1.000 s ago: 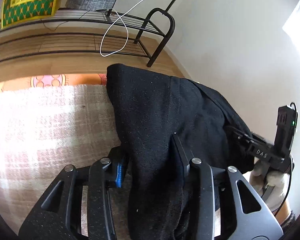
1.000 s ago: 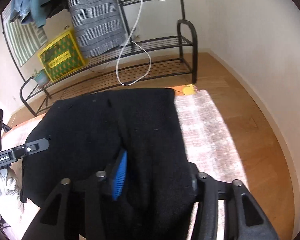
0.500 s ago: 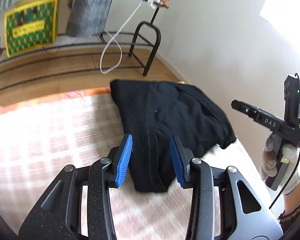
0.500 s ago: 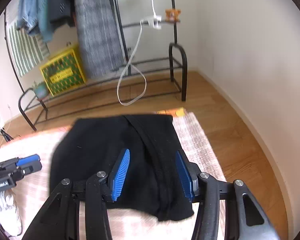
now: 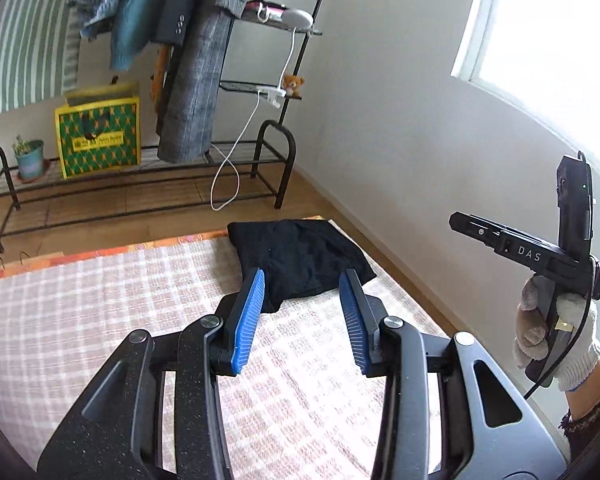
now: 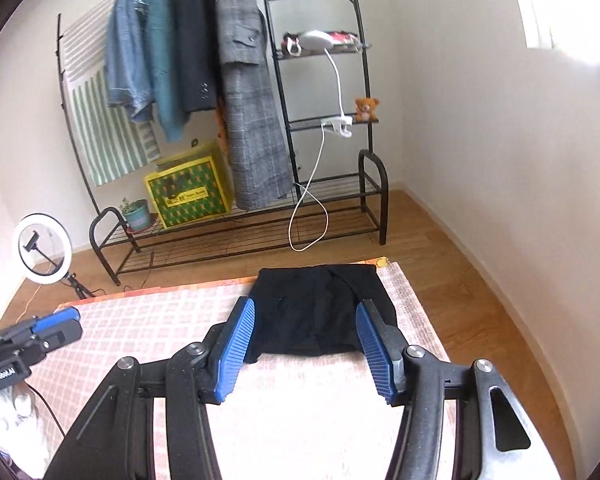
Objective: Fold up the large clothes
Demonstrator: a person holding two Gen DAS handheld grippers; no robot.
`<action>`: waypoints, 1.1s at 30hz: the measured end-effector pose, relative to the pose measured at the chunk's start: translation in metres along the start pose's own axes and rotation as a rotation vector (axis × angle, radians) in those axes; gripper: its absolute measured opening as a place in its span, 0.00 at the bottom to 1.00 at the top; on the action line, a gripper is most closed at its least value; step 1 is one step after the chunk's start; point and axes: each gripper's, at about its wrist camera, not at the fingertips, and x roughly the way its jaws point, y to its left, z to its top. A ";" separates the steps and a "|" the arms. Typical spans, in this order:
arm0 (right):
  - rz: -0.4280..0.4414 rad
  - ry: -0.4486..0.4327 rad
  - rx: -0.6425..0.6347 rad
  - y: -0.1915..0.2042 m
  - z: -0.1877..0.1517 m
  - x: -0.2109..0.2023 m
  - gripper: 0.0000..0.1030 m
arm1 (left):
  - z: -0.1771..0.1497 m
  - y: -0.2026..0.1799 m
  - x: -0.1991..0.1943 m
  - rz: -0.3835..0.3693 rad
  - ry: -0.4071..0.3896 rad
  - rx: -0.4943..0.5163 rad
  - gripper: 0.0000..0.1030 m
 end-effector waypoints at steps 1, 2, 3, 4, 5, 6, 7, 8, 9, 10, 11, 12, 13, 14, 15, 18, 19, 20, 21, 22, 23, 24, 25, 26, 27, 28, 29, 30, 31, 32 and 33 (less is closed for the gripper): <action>0.000 -0.008 -0.010 0.008 -0.001 -0.016 0.54 | 0.000 -0.004 -0.015 0.001 -0.011 0.006 0.38; -0.005 -0.015 -0.019 0.016 -0.003 -0.032 0.56 | -0.001 -0.009 -0.035 0.000 -0.026 0.007 0.38; -0.008 -0.024 -0.029 0.024 -0.004 -0.047 0.59 | -0.002 -0.012 -0.052 -0.001 -0.036 0.007 0.38; -0.009 -0.031 -0.040 0.033 -0.005 -0.063 0.61 | -0.004 -0.017 -0.071 -0.004 -0.049 0.011 0.38; -0.013 -0.038 -0.053 0.040 -0.007 -0.077 0.62 | -0.006 -0.021 -0.087 -0.005 -0.061 0.015 0.38; -0.019 -0.045 -0.066 0.049 -0.010 -0.093 0.64 | -0.007 -0.026 -0.102 -0.005 -0.072 0.024 0.38; -0.025 -0.053 -0.075 0.057 -0.014 -0.109 0.64 | -0.010 -0.031 -0.118 -0.001 -0.086 0.038 0.38; -0.027 -0.061 -0.080 0.064 -0.018 -0.124 0.65 | -0.014 -0.036 -0.134 0.004 -0.102 0.050 0.38; -0.030 -0.066 -0.081 0.070 -0.023 -0.138 0.68 | -0.017 -0.040 -0.147 0.004 -0.112 0.060 0.38; -0.028 -0.073 -0.079 0.077 -0.028 -0.152 0.69 | -0.021 -0.044 -0.160 0.004 -0.119 0.066 0.38; -0.027 -0.080 -0.076 0.083 -0.034 -0.165 0.71 | -0.026 -0.047 -0.172 0.000 -0.124 0.070 0.39; -0.027 -0.087 -0.073 0.088 -0.038 -0.174 0.72 | -0.032 -0.050 -0.182 -0.002 -0.128 0.076 0.39; -0.024 -0.096 -0.071 0.093 -0.044 -0.185 0.74 | -0.036 -0.053 -0.190 -0.001 -0.131 0.081 0.39; -0.026 -0.103 -0.070 0.098 -0.050 -0.194 0.77 | -0.041 -0.056 -0.199 -0.002 -0.135 0.086 0.39; -0.034 -0.110 -0.072 0.104 -0.057 -0.203 0.81 | -0.047 -0.058 -0.207 -0.002 -0.138 0.091 0.39; -0.049 -0.113 -0.091 0.121 -0.075 -0.219 0.83 | -0.064 -0.062 -0.226 -0.007 -0.145 0.108 0.40; -0.055 -0.115 -0.094 0.126 -0.081 -0.223 0.84 | -0.070 -0.063 -0.230 -0.006 -0.142 0.111 0.41; -0.063 -0.116 -0.095 0.131 -0.088 -0.228 0.87 | -0.076 -0.062 -0.235 -0.006 -0.139 0.113 0.46; -0.072 -0.118 -0.095 0.136 -0.094 -0.232 0.92 | -0.082 -0.061 -0.236 -0.007 -0.137 0.111 0.48; -0.078 -0.119 -0.094 0.140 -0.100 -0.235 0.94 | -0.088 -0.059 -0.238 -0.011 -0.132 0.110 0.53; -0.084 -0.123 -0.093 0.144 -0.105 -0.238 0.98 | -0.095 -0.058 -0.240 -0.013 -0.127 0.111 0.54; -0.095 -0.127 -0.092 0.149 -0.112 -0.240 1.00 | -0.102 -0.057 -0.242 -0.009 -0.121 0.112 0.55; -0.102 -0.130 -0.092 0.152 -0.117 -0.241 1.00 | -0.109 -0.055 -0.243 0.000 -0.117 0.117 0.58; -0.111 -0.133 -0.094 0.155 -0.122 -0.241 1.00 | -0.116 -0.054 -0.244 0.008 -0.118 0.120 0.63; -0.121 -0.135 -0.095 0.158 -0.127 -0.241 1.00 | -0.122 -0.052 -0.246 0.016 -0.118 0.125 0.66; -0.132 -0.137 -0.092 0.161 -0.131 -0.240 1.00 | -0.128 -0.050 -0.247 0.026 -0.121 0.130 0.70; -0.139 -0.137 -0.090 0.162 -0.133 -0.238 1.00 | -0.134 -0.047 -0.248 0.036 -0.122 0.131 0.74; -0.141 -0.139 -0.086 0.164 -0.136 -0.236 1.00 | -0.139 -0.045 -0.249 0.042 -0.121 0.127 0.75; -0.138 -0.140 -0.080 0.165 -0.140 -0.233 1.00 | -0.145 -0.041 -0.249 0.049 -0.121 0.124 0.76; -0.137 -0.139 -0.071 0.166 -0.143 -0.230 1.00 | -0.150 -0.038 -0.247 0.058 -0.120 0.124 0.78; -0.139 -0.139 -0.060 0.166 -0.146 -0.227 1.00 | -0.154 -0.037 -0.247 0.068 -0.121 0.127 0.79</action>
